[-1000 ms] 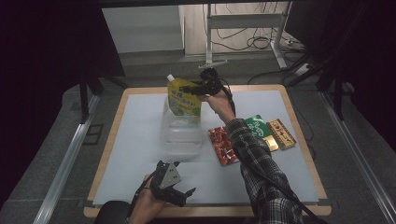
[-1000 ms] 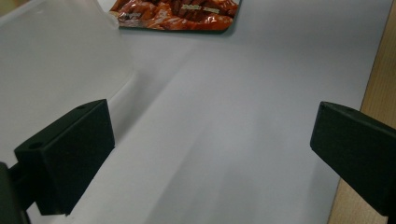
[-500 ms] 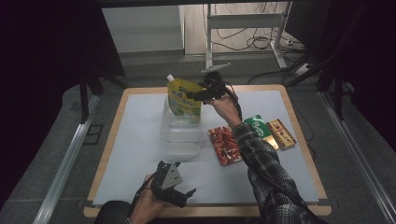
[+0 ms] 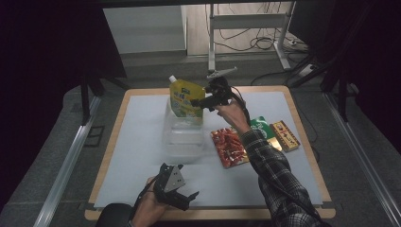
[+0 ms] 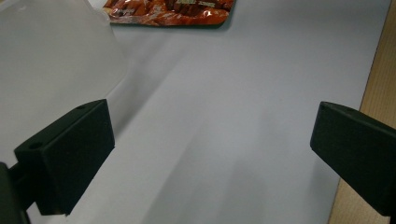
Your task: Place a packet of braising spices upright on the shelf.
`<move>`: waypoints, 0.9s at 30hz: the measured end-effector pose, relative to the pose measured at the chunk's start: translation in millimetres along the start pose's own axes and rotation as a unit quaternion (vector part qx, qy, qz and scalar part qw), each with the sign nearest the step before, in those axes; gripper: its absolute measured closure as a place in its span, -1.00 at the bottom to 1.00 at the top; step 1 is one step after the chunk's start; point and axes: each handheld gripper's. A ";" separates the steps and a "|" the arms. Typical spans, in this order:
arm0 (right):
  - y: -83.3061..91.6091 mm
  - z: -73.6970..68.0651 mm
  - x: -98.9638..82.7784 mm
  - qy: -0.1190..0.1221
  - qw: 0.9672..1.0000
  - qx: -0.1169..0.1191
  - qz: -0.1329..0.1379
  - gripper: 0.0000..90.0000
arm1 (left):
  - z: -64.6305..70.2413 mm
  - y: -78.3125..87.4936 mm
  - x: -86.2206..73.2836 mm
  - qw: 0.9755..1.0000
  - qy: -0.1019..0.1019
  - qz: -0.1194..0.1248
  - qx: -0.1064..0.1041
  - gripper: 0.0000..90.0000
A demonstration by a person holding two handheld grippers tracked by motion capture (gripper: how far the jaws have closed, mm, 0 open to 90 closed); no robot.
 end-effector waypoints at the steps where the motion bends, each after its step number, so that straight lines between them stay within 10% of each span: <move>1: 1.4 -0.9 -1.4 0.003 1.000 -0.001 -0.003 -0.89 | 0.0 -0.1 0.0 1.000 0.000 0.000 0.000 -1.00; 27: 38.4 7.0 -37.1 0.047 0.998 -0.011 -0.038 -0.93 | -0.5 0.4 0.3 1.000 -0.004 0.001 0.013 -1.00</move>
Point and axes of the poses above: each handheld gripper's, and its own axes: y roughly backward along the jaws, x roughly out of its top, z roughly to its right, and after that the axes turned 15 degrees about -x, right-handed
